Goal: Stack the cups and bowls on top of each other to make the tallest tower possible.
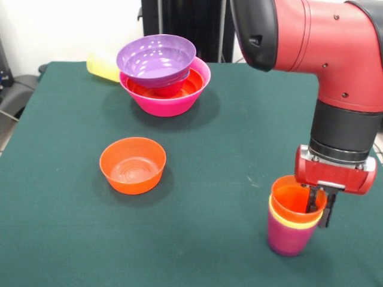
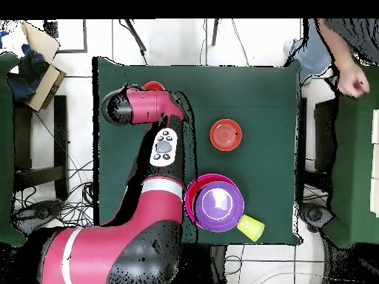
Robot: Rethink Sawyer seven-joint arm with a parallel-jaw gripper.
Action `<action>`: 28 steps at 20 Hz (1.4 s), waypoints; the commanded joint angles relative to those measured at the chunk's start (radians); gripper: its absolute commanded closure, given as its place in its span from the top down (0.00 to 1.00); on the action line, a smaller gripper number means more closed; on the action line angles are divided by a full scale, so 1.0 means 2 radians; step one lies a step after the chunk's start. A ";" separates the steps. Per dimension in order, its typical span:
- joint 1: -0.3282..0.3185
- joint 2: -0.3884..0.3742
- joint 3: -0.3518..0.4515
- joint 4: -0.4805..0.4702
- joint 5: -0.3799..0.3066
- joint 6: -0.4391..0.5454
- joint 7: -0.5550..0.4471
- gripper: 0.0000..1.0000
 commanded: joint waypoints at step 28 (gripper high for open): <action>-0.216 -0.306 0.183 0.189 -0.133 0.257 -0.282 0.00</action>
